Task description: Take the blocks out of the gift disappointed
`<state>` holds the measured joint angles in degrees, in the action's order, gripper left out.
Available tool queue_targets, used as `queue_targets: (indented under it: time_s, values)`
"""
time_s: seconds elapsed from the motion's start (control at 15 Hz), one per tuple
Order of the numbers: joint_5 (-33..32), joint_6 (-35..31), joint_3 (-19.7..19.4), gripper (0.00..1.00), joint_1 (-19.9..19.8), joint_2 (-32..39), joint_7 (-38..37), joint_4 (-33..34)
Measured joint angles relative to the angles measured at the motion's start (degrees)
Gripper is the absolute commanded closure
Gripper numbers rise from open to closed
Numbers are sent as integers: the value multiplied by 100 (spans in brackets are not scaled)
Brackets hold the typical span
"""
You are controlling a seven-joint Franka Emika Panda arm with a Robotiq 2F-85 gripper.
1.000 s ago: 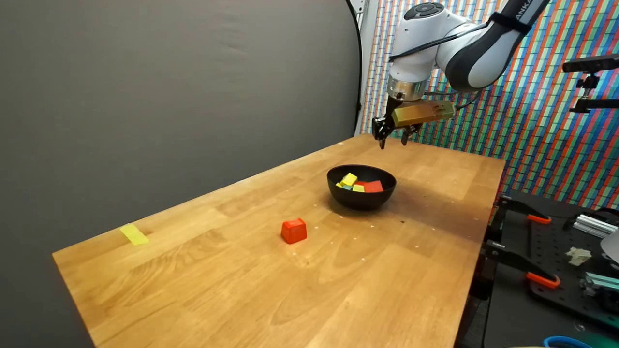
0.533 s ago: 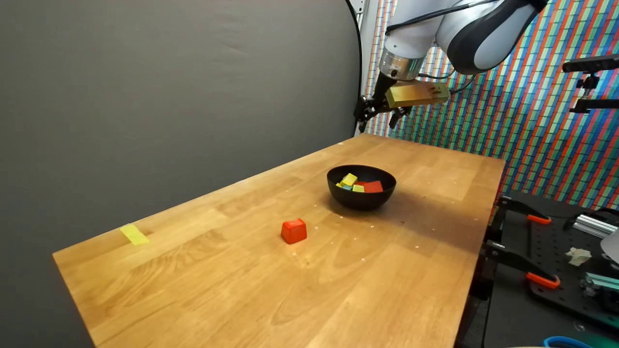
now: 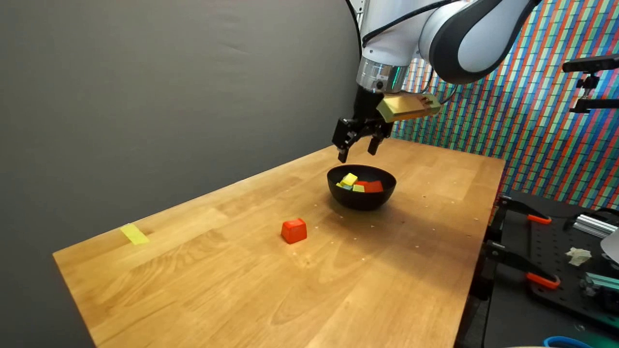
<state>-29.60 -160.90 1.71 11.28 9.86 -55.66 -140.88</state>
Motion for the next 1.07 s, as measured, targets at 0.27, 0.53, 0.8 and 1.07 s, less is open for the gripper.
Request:
queue_targets:
  time_s: [0.27, 0.53, 0.8, 1.07]
  values:
    - [537, 182, 145, 0, -19, 327, 522, 219]
    - [425, 240, -55, 0, 7, 530, 530, 466]
    - [424, 196, -372, 0, 100, 839, 586, 647]
    - [495, 49, -585, 1, 127, 1264, 587, 851]
